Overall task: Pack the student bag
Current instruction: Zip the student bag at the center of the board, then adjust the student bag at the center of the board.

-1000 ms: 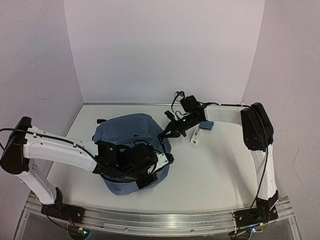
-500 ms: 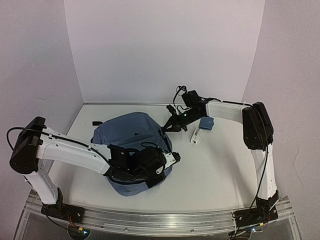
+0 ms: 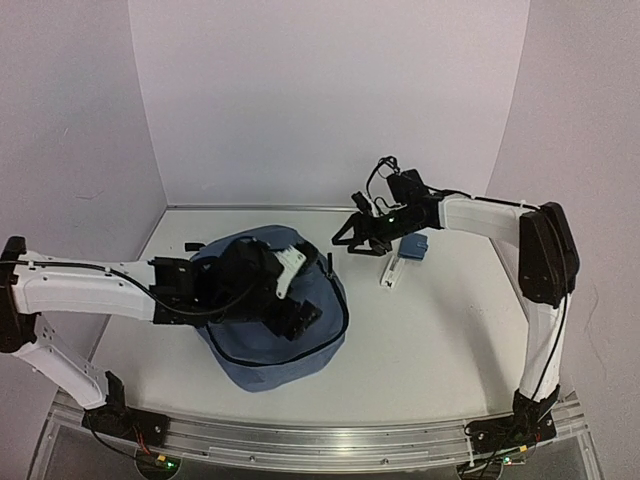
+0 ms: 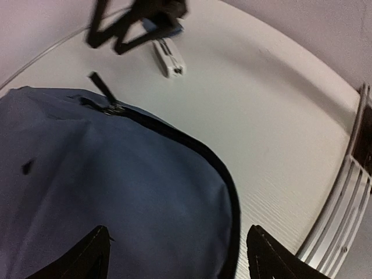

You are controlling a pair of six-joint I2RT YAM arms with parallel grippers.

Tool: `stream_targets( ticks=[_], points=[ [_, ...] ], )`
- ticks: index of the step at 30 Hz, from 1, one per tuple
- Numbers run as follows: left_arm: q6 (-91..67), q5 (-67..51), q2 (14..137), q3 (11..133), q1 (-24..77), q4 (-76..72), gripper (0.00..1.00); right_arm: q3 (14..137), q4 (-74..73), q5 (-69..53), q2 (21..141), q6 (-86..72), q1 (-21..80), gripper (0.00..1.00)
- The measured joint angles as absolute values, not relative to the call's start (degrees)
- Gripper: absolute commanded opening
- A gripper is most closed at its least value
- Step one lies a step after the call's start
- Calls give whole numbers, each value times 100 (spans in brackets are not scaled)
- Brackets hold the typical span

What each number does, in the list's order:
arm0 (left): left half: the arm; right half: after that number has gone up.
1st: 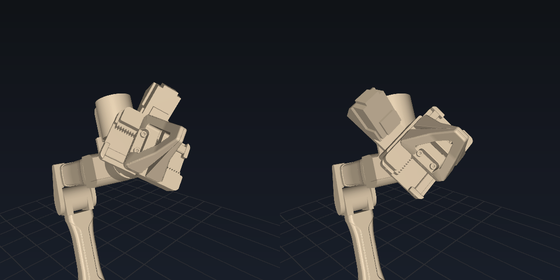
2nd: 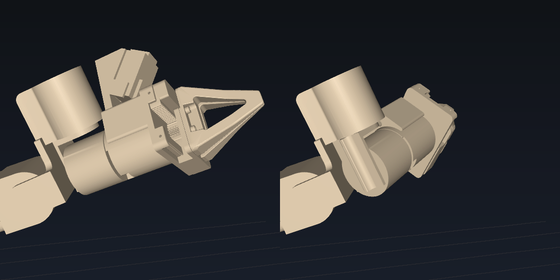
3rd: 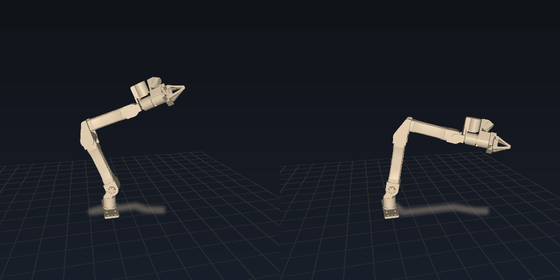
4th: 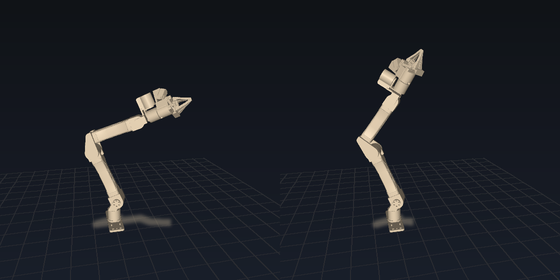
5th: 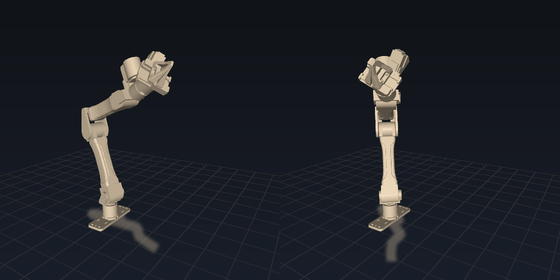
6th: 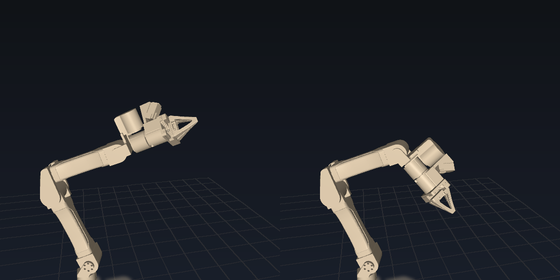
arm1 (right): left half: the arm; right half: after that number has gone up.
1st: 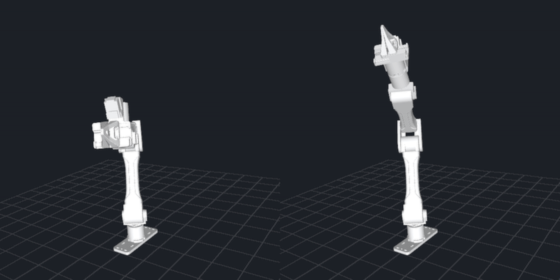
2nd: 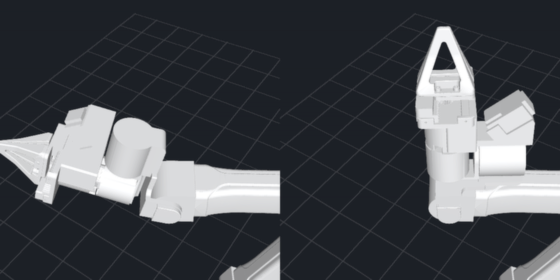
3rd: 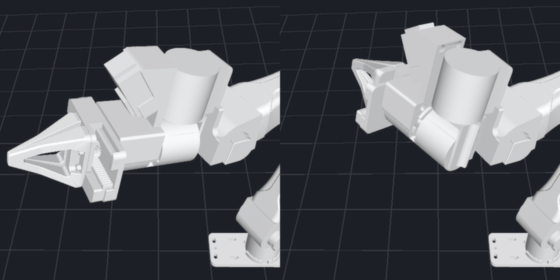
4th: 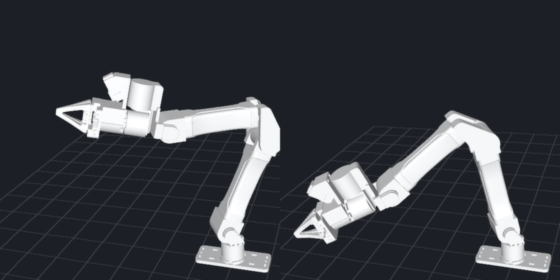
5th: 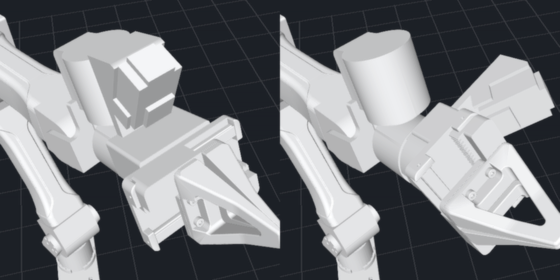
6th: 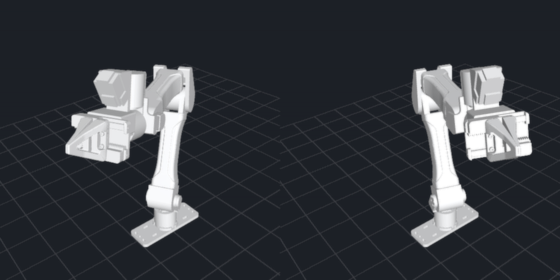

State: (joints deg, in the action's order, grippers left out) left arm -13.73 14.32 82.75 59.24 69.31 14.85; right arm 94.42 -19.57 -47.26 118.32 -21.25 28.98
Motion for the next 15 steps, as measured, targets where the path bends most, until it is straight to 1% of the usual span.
stream_targets(
  ticks=[4,9,12,15],
  points=[
    [-1954,1738,7621,5924,6106,1759,85,9187,-2013,-4487,11294,-1889,2896,73],
    [-2809,2333,7185,5928,5282,2421,91,9039,-2165,-4261,11288,-1619,2917,74],
    [-3582,2618,7173,5816,5156,2806,94,9024,-2288,-4204,11526,-1463,2984,71],
    [-4431,2750,7021,5360,5061,3010,96,8999,-2404,-4218,11806,-1350,3095,65]
  ],
)
